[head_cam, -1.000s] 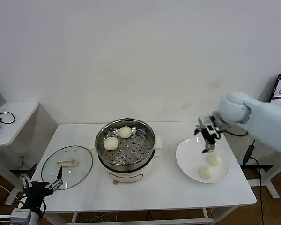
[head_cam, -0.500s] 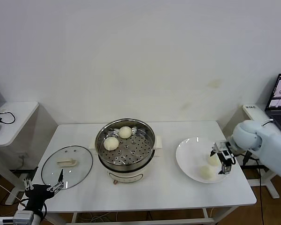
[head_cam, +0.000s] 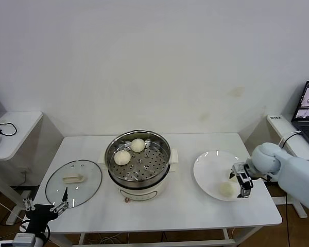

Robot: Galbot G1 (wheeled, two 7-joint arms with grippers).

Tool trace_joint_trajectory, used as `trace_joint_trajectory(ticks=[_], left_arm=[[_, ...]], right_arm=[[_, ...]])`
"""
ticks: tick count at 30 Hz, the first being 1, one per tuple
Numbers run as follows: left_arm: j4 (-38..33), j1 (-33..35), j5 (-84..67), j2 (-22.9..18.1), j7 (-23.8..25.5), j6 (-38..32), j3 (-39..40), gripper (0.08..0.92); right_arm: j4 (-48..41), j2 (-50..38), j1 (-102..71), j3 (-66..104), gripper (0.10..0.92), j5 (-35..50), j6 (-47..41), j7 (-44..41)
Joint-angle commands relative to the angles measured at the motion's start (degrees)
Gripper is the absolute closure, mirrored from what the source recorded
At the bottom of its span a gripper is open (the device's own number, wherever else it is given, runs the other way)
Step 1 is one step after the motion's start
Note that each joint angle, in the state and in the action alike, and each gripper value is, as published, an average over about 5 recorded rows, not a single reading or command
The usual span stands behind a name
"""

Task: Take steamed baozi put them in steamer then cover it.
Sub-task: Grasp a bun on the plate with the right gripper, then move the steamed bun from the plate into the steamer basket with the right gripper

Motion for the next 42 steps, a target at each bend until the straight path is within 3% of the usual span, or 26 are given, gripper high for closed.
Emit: trace_joint_trajectory(ticks=[1,9,29,42], left_arm=[[0.24,-0.12,0.02,-0.06,-0.01,0.0,-0.04,0.177],[0.94,-0.47,0.03,-0.29,-0.04,-0.01,0.04,0.177],[0.93,-0.43,0.0,-0.24,-0.09,-0.05,-0.03,0.177],[1.21,-1.51,-0.34,0.47,-0.08,-0.04,0.34,0.177]], right_arm=[[-4.54,5.14,-2.81,2.08,0.203,-1.1,0.27,0.86],[-6.34,6.75,-2.81,2.0,0.235,-1.49,-0.38,1.05],[-5.4,4.51,0.08,2.37,0.433,-0.26,-1.4,-0.54],[-1.85,5.44,26.28,-11.24,0.448,11.8,-3.78,-1.01]])
